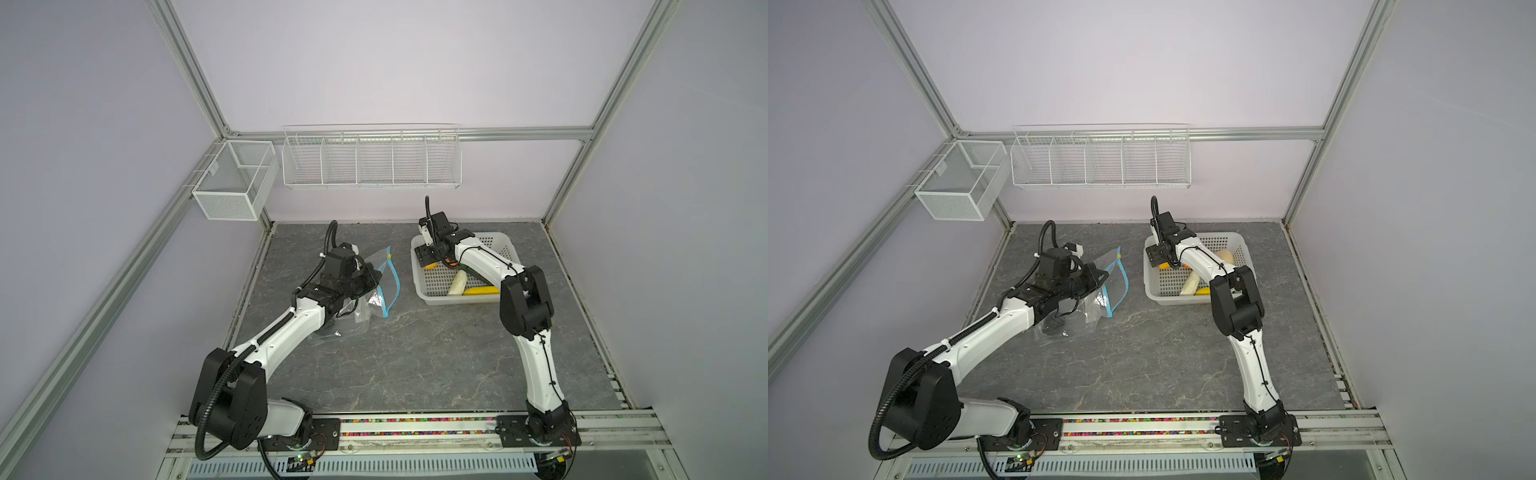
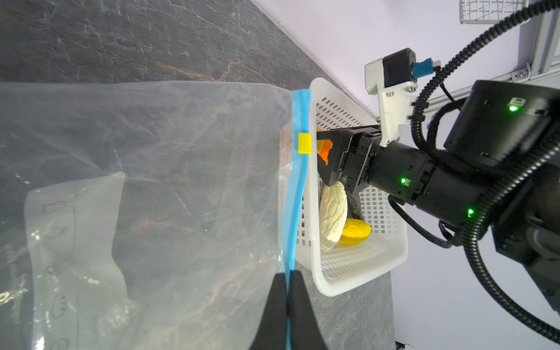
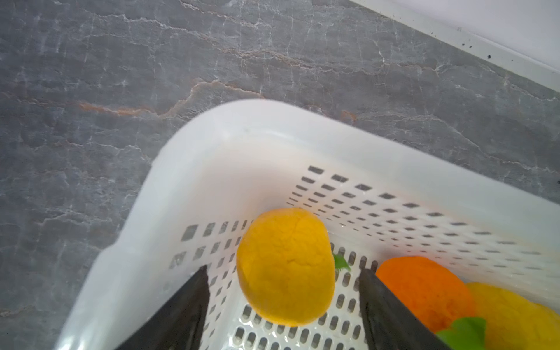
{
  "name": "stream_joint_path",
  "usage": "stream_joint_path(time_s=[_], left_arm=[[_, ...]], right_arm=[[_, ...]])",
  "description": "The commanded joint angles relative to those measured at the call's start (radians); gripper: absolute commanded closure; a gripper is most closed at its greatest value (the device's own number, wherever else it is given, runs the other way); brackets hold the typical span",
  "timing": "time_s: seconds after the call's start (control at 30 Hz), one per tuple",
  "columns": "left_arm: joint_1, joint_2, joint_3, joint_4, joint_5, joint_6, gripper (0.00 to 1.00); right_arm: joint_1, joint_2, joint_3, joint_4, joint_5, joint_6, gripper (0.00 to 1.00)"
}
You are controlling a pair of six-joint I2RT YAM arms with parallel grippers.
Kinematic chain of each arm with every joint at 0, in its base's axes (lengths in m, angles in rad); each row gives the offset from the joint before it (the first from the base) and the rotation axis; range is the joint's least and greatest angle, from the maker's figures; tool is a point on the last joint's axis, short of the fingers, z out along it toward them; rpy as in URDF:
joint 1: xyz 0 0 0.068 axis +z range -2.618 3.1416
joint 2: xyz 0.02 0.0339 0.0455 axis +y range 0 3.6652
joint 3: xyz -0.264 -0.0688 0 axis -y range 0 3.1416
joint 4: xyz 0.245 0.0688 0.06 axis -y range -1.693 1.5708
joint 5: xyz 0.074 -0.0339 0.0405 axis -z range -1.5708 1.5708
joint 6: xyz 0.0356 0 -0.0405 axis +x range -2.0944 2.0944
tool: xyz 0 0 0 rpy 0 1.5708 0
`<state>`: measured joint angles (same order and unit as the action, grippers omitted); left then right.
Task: Place the food in the zip-top bag and seal the zipper
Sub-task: 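Lower the right gripper onto the yellow pepper and close on it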
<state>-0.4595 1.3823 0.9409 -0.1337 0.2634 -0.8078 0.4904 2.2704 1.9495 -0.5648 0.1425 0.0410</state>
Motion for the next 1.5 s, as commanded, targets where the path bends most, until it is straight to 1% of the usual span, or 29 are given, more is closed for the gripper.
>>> stream_joint_path(time_s=[0.0,0.3,0.57,0.67,0.8,1.33,1.47], left_arm=[[-0.005,-0.007,0.005,0.019,0.009,-0.001,1.00],[-0.005,-0.004,0.010,0.017,0.013,0.003,1.00],[-0.005,-0.003,0.012,0.016,0.012,0.003,1.00],[-0.005,-0.003,0.012,0.016,0.011,0.003,1.00],[-0.005,-0.003,0.012,0.016,0.011,0.004,1.00],[-0.005,-0.005,0.003,0.021,0.010,0.002,1.00],[-0.007,-0.005,-0.006,0.029,0.011,-0.003,1.00]], right_arm=[[-0.006,0.035,0.038,-0.028,0.002,-0.027,0.21],[-0.004,0.099,0.111,-0.064,-0.002,-0.030,0.22],[-0.003,0.124,0.127,-0.064,-0.002,-0.027,0.23],[-0.003,0.127,0.127,-0.063,-0.004,-0.026,0.24],[-0.003,0.129,0.127,-0.060,-0.005,-0.023,0.28],[0.000,0.106,0.117,-0.063,-0.002,-0.015,0.33],[0.000,0.095,0.110,-0.065,0.005,-0.006,0.36]])
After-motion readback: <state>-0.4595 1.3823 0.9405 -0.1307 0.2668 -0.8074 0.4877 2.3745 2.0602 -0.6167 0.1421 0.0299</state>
